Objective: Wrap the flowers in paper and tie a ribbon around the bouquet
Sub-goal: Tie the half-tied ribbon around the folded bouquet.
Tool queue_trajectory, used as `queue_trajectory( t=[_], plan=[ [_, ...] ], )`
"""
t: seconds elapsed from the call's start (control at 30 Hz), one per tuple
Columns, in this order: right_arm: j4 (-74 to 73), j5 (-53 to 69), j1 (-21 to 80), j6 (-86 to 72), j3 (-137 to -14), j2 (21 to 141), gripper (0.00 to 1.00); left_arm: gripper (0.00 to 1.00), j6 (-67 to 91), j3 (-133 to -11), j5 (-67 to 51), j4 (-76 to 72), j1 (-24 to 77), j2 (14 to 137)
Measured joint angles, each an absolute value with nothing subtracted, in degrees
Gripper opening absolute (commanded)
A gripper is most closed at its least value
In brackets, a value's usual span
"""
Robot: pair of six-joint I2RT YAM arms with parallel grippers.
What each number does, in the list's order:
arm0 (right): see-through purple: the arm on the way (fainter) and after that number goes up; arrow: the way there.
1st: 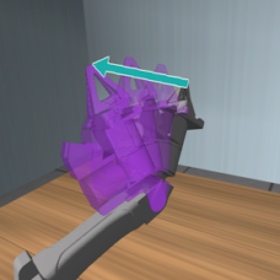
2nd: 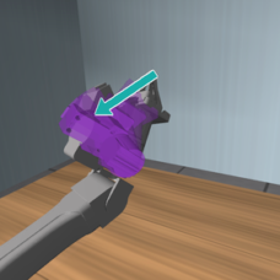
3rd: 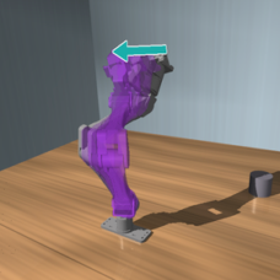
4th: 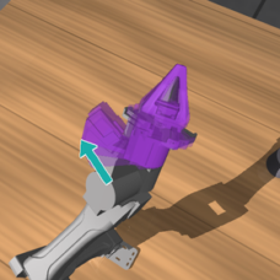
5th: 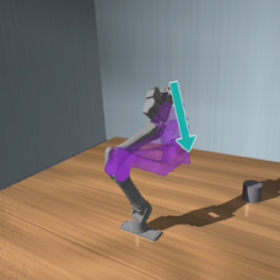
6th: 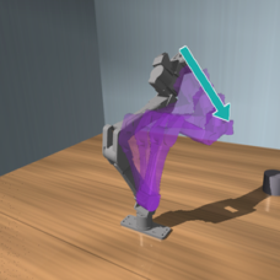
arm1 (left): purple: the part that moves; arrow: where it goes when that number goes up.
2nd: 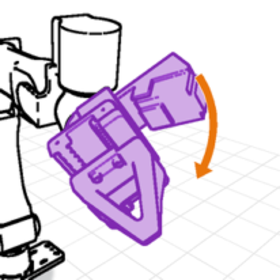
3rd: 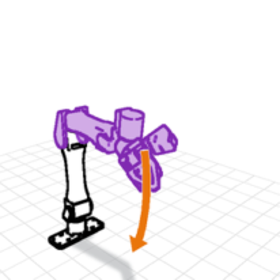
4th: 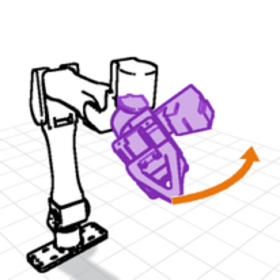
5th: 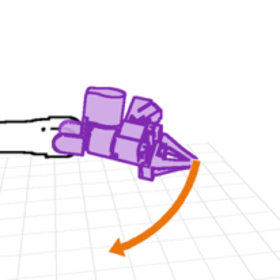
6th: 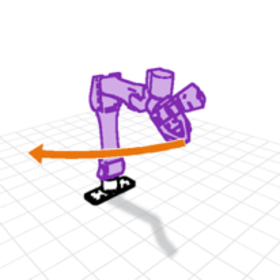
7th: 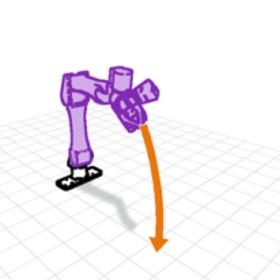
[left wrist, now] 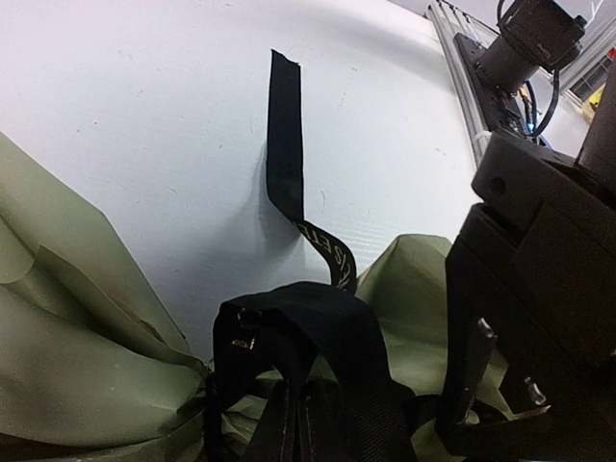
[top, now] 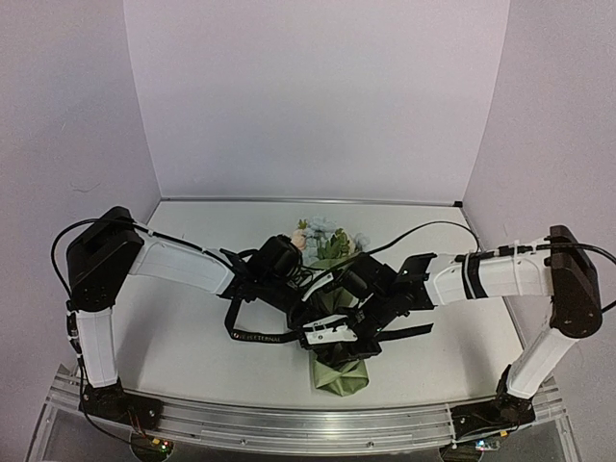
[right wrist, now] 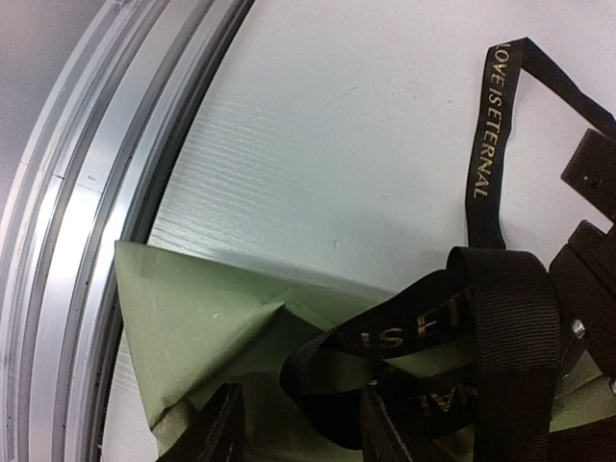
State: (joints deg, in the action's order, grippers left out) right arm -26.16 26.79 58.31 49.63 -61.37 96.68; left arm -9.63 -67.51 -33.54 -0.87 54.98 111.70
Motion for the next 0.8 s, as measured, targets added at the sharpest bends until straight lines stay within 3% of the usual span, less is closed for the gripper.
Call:
queue_trajectory(
  t=[0.13,0.3,0.8],
  plan=[
    [-26.1,25.9,58.5,49.4,-61.2,96.8,0.15,0.01,-9.6,-67.5,-33.5,-0.5,54.9,111.7],
    [-26.1,24.9,58.5,47.8,-61.2,96.8,0.01,0.00,-9.6,-67.5,-33.0,-0.2,54.9,111.7],
    [-24.6,20.9,58.5,37.0,-59.9,95.7,0.00,0.00,-7.6,-65.0,-30.3,-3.9,53.7,111.3]
  ],
)
